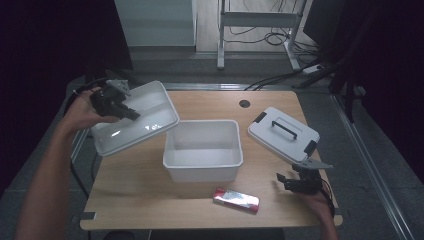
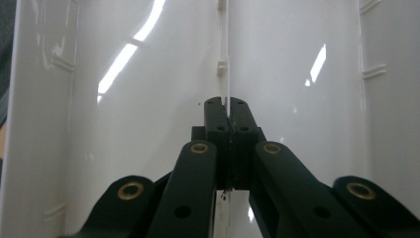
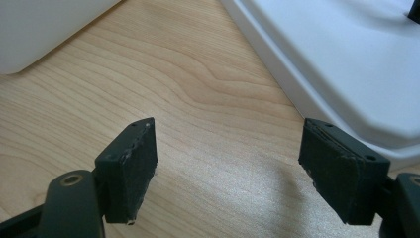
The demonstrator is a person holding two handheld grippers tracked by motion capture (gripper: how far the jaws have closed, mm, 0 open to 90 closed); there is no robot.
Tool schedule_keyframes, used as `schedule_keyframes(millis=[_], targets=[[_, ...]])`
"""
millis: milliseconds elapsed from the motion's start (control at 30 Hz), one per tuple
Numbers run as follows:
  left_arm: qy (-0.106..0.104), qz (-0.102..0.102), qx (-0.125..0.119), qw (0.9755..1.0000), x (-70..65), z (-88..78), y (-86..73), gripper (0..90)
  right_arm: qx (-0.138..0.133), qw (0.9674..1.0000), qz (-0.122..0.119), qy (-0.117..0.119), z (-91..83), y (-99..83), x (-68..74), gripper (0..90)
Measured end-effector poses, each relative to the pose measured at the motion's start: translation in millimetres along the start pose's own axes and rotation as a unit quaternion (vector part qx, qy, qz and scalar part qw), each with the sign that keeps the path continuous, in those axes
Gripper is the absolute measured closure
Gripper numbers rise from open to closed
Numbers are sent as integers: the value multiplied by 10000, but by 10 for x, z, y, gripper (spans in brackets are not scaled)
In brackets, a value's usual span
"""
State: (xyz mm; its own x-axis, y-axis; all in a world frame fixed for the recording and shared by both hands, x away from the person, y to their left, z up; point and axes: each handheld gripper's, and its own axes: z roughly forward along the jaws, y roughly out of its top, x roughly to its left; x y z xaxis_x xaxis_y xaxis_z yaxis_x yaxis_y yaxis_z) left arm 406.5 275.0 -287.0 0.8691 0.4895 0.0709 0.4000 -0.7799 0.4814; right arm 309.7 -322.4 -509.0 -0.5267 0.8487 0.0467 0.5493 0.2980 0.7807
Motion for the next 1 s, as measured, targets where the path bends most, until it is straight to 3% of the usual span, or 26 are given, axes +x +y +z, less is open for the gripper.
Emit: schedule_keyframes(millis=[133,333,767,1000], targets=[[75,-208,-7,9998,49,25,-135,898,19,10000,-9,1,7,-3,2,224],[119,-321,27,9994,102,32,-310,897,44,10000,-60,-2,12,-1,14,223],[55,-703,76,9975,196,186,-722,897,67,10000,-34,-6,16,-7,14,223],[-66,-908,143,9957,209,453,-932,897,75,9999,-68,-8,17,-4,22,223]])
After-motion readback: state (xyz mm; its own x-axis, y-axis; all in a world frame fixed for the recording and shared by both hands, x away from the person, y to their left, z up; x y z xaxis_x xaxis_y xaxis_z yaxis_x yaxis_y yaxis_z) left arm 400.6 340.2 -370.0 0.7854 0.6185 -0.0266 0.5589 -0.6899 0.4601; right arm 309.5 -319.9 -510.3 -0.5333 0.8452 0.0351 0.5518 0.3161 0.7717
